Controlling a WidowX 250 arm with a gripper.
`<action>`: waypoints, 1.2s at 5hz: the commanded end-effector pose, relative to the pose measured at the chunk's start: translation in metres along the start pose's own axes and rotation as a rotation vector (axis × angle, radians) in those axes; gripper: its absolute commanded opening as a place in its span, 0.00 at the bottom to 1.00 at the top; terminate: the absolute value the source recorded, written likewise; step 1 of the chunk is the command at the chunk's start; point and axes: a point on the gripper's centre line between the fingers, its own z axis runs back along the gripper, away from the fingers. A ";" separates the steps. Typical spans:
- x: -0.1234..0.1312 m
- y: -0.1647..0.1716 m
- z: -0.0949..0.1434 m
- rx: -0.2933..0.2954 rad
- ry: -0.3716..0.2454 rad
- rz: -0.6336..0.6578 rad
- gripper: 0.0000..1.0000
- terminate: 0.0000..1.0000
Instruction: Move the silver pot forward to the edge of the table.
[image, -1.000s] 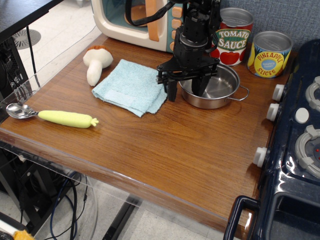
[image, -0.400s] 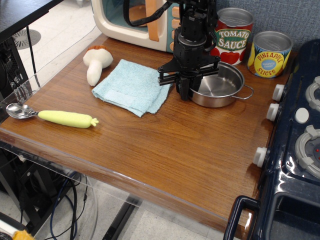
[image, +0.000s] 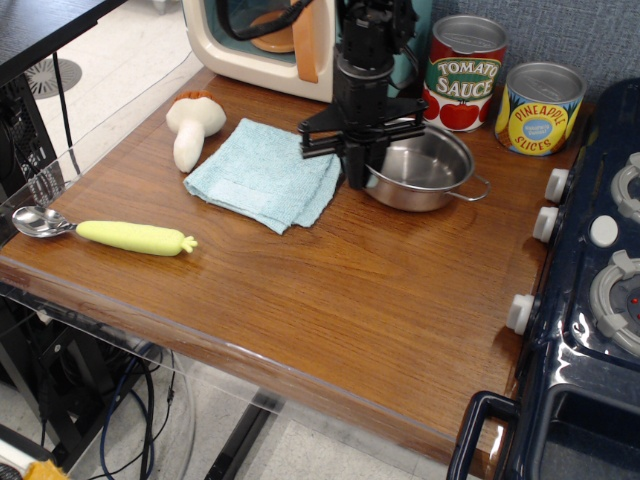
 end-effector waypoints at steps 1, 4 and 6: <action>0.000 0.018 0.072 -0.165 -0.082 -0.014 0.00 0.00; -0.072 0.053 0.090 -0.154 -0.019 0.068 0.00 0.00; -0.106 0.069 0.069 -0.099 -0.001 0.043 0.00 0.00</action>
